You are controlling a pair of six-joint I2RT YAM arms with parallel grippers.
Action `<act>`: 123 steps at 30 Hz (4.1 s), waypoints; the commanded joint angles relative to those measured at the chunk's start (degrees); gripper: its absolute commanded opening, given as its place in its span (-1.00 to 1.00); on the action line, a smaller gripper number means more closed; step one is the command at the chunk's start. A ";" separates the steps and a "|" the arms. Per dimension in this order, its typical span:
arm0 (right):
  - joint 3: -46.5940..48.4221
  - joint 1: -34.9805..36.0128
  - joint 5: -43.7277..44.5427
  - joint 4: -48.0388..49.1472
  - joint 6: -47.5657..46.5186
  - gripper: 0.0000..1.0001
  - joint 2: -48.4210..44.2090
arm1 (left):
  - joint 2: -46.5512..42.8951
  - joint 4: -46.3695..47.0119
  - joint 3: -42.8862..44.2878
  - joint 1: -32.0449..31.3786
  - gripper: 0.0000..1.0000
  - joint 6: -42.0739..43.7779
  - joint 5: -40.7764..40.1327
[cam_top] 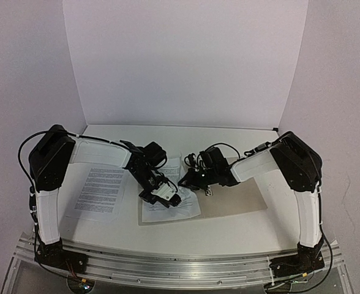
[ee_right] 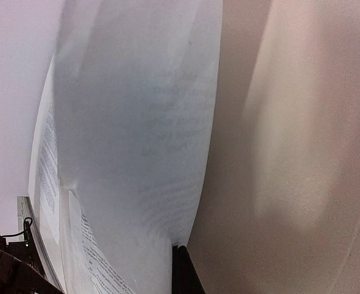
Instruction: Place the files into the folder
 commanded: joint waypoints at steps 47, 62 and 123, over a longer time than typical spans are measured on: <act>14.03 1.05 25.07 -27.25 -2.94 0.12 1.31 | -4.74 3.81 -4.73 0.49 -1.00 9.06 -0.01; 17.77 1.64 21.05 -26.78 -0.48 0.12 5.90 | -4.12 5.46 -5.19 0.50 -1.00 10.56 -0.36; 16.88 0.52 29.97 -28.81 -9.56 0.19 -2.65 | -13.04 9.01 -2.92 5.46 0.46 -5.80 4.00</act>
